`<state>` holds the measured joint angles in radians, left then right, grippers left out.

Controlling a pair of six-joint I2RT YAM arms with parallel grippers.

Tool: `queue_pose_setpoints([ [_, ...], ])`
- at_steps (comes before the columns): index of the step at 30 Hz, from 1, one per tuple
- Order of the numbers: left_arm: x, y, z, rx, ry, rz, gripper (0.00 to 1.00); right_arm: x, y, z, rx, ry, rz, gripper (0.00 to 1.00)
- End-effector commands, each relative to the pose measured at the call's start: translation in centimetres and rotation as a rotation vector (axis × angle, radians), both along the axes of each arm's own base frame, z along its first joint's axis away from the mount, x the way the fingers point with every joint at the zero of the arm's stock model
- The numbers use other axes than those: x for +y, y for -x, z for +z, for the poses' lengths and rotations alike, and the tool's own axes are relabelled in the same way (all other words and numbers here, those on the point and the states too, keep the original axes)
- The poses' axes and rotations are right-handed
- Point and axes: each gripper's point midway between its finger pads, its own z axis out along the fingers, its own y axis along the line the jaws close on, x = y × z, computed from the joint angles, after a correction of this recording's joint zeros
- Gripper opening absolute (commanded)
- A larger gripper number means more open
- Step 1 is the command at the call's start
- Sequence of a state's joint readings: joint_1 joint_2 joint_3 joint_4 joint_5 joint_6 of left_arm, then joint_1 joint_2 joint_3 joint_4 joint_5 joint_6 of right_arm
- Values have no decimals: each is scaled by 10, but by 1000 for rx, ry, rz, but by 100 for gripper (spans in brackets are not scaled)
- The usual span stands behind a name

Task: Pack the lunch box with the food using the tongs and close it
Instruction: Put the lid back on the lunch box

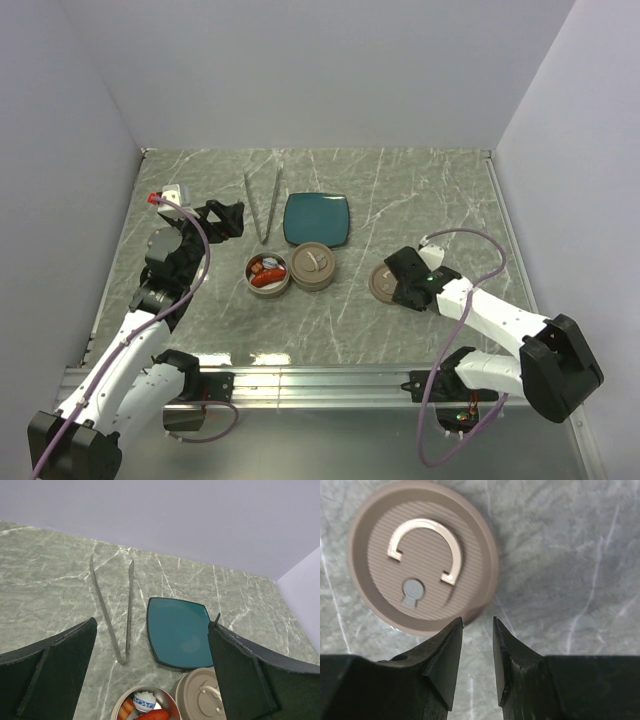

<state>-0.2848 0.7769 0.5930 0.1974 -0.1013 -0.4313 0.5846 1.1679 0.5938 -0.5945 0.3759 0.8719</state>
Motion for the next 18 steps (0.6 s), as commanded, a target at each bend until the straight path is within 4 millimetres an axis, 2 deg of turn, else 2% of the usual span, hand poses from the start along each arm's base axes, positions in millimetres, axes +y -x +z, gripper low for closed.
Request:
queue_pose_setpoints([
  [1, -2, 0, 7, -30, 6, -13, 99, 5, -20, 5, -74, -19, -40, 39],
  [6, -2, -1, 7, -28, 7, -14, 99, 7, -27, 2, -81, -14, -40, 39],
  [13, -2, -2, 5, -23, 6, -13, 99, 4, -17, -22, -27, -15, -60, 35],
  [16, -2, -1, 5, -22, 7, -13, 99, 3, -15, -23, -25, -12, -71, 29],
  [18, -2, -1, 5, -24, 8, -14, 99, 3, -15, -25, -21, -13, -74, 22],
])
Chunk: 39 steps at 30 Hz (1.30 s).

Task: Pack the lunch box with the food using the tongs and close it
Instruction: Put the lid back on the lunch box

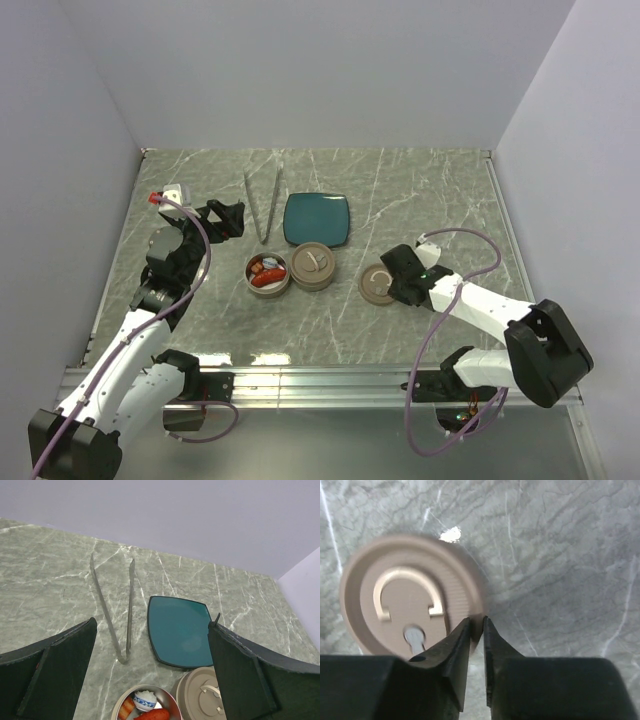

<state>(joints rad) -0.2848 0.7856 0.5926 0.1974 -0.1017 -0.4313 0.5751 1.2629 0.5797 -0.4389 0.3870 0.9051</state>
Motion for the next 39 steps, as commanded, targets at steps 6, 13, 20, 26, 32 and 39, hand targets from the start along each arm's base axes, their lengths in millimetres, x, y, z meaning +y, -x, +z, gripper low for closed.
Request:
queue_pose_setpoints([
  [6, -1, 1, 9, -37, 12, -12, 100, -3, 8, -18, 27, 20, -46, 0],
  [13, 0, 1, 8, -35, 11, -10, 99, 3, -1, 0, -28, 14, -17, 0],
  [20, 0, 0, 9, -35, 11, -7, 100, -2, -10, 50, -117, 30, 2, 0],
  [26, 0, 0, 8, -33, 10, -9, 99, -3, -9, 75, -156, 22, 27, 0],
  [32, 0, 0, 8, -34, 11, -9, 100, 6, -14, 100, -214, -22, 68, 0],
  [39, 0, 0, 8, -33, 14, -7, 99, 40, -31, 157, -342, -97, 188, 0],
])
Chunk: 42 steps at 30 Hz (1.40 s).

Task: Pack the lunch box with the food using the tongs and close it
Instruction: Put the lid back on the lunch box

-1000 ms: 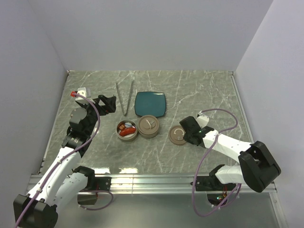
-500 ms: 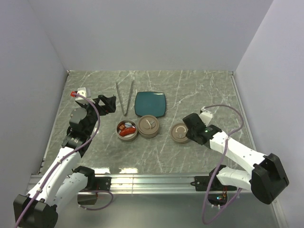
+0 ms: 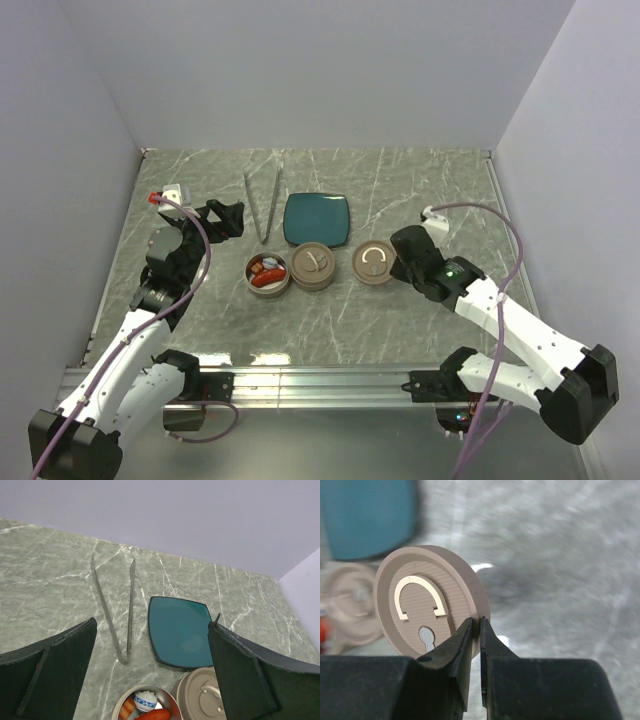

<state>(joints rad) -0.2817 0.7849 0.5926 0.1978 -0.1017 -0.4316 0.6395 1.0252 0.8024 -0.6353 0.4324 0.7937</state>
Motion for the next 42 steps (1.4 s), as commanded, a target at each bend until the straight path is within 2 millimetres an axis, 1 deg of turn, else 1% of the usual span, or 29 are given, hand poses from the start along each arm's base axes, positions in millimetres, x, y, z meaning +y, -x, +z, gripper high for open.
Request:
queue_pose_setpoints([
  [1, -1, 0, 7, -31, 13, -10, 99, 28, -16, 43, -116, -58, 83, 0],
  [2, -1, 0, 7, -29, 12, -9, 100, 35, -18, 46, -122, -67, 104, 0],
  [3, -1, -1, 8, -30, 16, -7, 99, 48, -19, 46, -116, -69, 141, 0],
  [4, 0, -1, 8, -30, 16, -6, 99, 58, -23, 51, -135, -85, 163, 0],
  [5, 0, -1, 7, -27, 15, -3, 99, 66, -25, 52, -137, -89, 183, 0],
  [6, 0, -1, 7, -27, 18, -3, 99, 81, -28, 52, -135, -83, 223, 0],
  [8, 0, -1, 7, -27, 20, 0, 99, 103, -33, 56, -144, -93, 276, 0],
  [9, 1, -1, 7, -26, 21, 2, 100, 116, -38, 57, -141, -83, 302, 0],
  [10, 1, -1, 7, -26, 21, 3, 99, 128, -38, 60, -147, -86, 331, 0],
  [12, 1, -1, 7, -27, 24, 3, 99, 149, -44, 61, -147, -76, 376, 0],
  [13, 2, -1, 7, -27, 25, 6, 100, 163, -43, 64, -153, -98, 417, 0],
  [14, 2, -2, 7, -26, 24, 6, 100, 175, -47, 65, -153, -95, 442, 0],
  [16, 1, -2, 6, -23, 23, 6, 100, 194, -46, 68, -158, -113, 490, 0],
  [19, 1, -3, 5, -18, 22, 6, 100, 218, -52, 65, -150, -117, 537, 0],
  [20, 2, -3, 5, -20, 21, 8, 99, 228, -54, 61, -133, -119, 561, 0],
  [21, 1, -3, 5, -18, 22, 6, 99, 235, -54, 58, -129, -123, 574, 0],
  [22, 2, -3, 5, -19, 21, 8, 99, 239, -56, 56, -122, -125, 583, 0],
  [23, 2, -3, 5, -19, 19, 10, 100, 245, -57, 45, -98, -116, 594, 0],
  [24, 2, -3, 5, -20, 21, 8, 100, 253, -57, 46, -92, -131, 612, 0],
  [25, 2, -3, 6, -23, 22, 8, 100, 256, -57, 42, -80, -131, 620, 0],
  [26, 1, -2, 6, -22, 20, 5, 99, 261, -57, 31, -57, -127, 631, 0],
  [27, 2, -2, 7, -25, 22, 8, 99, 269, -55, 32, -48, -144, 657, 0],
  [30, 1, -2, 6, -25, 21, 5, 99, 280, -49, 18, -11, -141, 685, 0],
  [35, 1, -3, 6, -22, 21, 2, 99, 284, -43, 5, 34, -131, 698, 0],
  [40, 0, -2, 7, -25, 21, -1, 99, 280, -39, -8, 70, -114, 692, 0],
  [42, 0, -2, 7, -26, 24, -1, 100, 278, -40, -14, 80, -100, 682, 0],
])
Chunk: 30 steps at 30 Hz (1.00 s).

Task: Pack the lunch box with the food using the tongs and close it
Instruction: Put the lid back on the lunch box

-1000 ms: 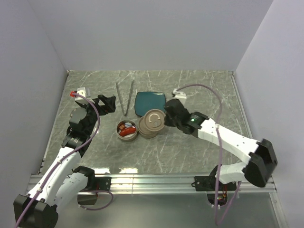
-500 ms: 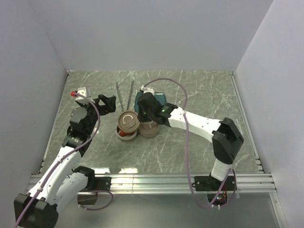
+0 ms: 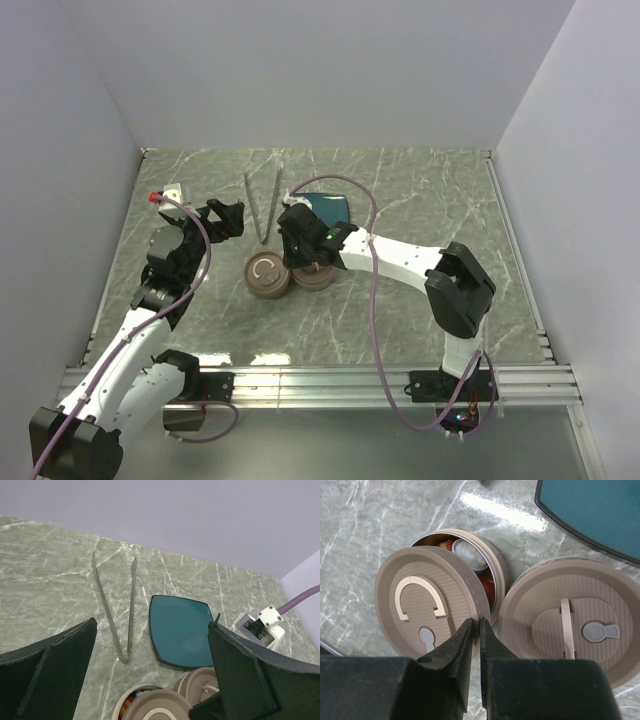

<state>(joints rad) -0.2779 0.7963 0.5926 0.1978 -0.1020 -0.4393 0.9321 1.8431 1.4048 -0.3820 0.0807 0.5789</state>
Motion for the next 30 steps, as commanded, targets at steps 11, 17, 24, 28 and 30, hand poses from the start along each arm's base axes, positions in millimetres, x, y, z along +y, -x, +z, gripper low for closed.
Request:
queue_pose_setpoints([
  [11, 0, 0, 10, -37, 18, -4, 99, 10, -14, 2, -18, 20, -15, 0],
  [17, 0, 1, 10, -36, 16, -4, 100, 6, -21, -3, -18, 38, -36, 0],
  [24, 1, 1, 11, -41, 19, -4, 99, 2, -28, -1, -27, 39, -55, 0],
  [28, 0, 1, 10, -39, 17, -4, 99, 0, -33, -4, -25, 54, -63, 0],
  [30, 0, 1, 10, -37, 18, -4, 99, -1, -33, -8, -18, 60, -66, 0],
])
